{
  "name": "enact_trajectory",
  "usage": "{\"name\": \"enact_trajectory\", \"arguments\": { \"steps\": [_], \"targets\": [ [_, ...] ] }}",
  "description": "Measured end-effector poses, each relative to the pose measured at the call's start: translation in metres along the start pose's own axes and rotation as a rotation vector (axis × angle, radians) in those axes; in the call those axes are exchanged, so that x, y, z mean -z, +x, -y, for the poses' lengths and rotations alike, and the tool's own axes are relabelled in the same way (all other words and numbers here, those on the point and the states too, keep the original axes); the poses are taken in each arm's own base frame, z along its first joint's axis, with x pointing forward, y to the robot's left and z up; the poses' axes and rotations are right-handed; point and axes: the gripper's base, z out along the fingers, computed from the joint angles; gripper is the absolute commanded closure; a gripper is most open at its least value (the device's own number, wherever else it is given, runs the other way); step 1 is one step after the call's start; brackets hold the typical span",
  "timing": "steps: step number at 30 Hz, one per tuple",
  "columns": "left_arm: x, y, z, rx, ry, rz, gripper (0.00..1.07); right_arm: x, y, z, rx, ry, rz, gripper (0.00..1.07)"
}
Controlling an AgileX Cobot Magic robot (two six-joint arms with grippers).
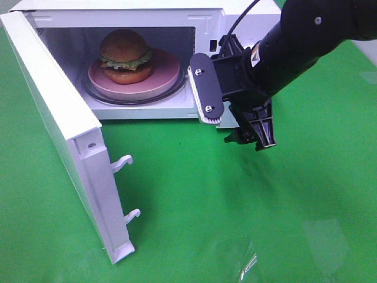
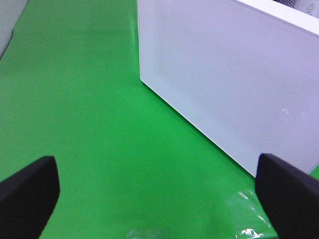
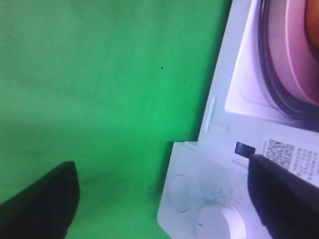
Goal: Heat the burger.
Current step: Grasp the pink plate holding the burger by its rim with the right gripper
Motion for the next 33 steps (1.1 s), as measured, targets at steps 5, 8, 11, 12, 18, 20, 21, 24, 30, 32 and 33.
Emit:
{"name": "enact_trajectory", "arguments": {
  "steps": [5,8,11,12,18,20,21,24,30,32,33],
  "targets": [
    [0.0,0.0,0.0,0.0,0.0,0.0,0.07,0.004,-0.007,0.009,0.016,0.04,-0.001,0.14],
    [0.0,0.0,0.0,0.0,0.0,0.0,0.07,0.008,-0.014,0.018,0.03,0.082,0.009,0.14],
    [0.0,0.0,0.0,0.0,0.0,0.0,0.07,0.008,-0.023,0.029,0.054,0.119,0.023,0.15],
    [0.0,0.0,0.0,0.0,0.0,0.0,0.07,0.008,-0.023,0.029,0.054,0.119,0.023,0.15],
    [0.0,0.0,0.0,0.0,0.0,0.0,0.07,-0.013,-0.035,0.037,0.048,0.127,0.044,0.16],
    [0.0,0.0,0.0,0.0,0.0,0.0,0.07,-0.029,-0.044,0.041,0.042,0.128,0.058,0.16],
    [0.0,0.0,0.0,0.0,0.0,0.0,0.07,-0.029,-0.044,0.041,0.042,0.128,0.058,0.16],
    [0.0,0.0,0.0,0.0,0.0,0.0,0.07,-0.046,-0.049,0.042,0.048,0.116,0.06,0.16],
    [0.0,0.0,0.0,0.0,0.0,0.0,0.07,-0.064,-0.052,0.048,0.046,0.116,0.062,0.18],
    [0.0,0.0,0.0,0.0,0.0,0.0,0.07,-0.07,-0.054,0.05,0.045,0.118,0.062,0.18],
    [0.0,0.0,0.0,0.0,0.0,0.0,0.07,-0.078,-0.055,0.053,0.042,0.12,0.063,0.19]
  ]
}}
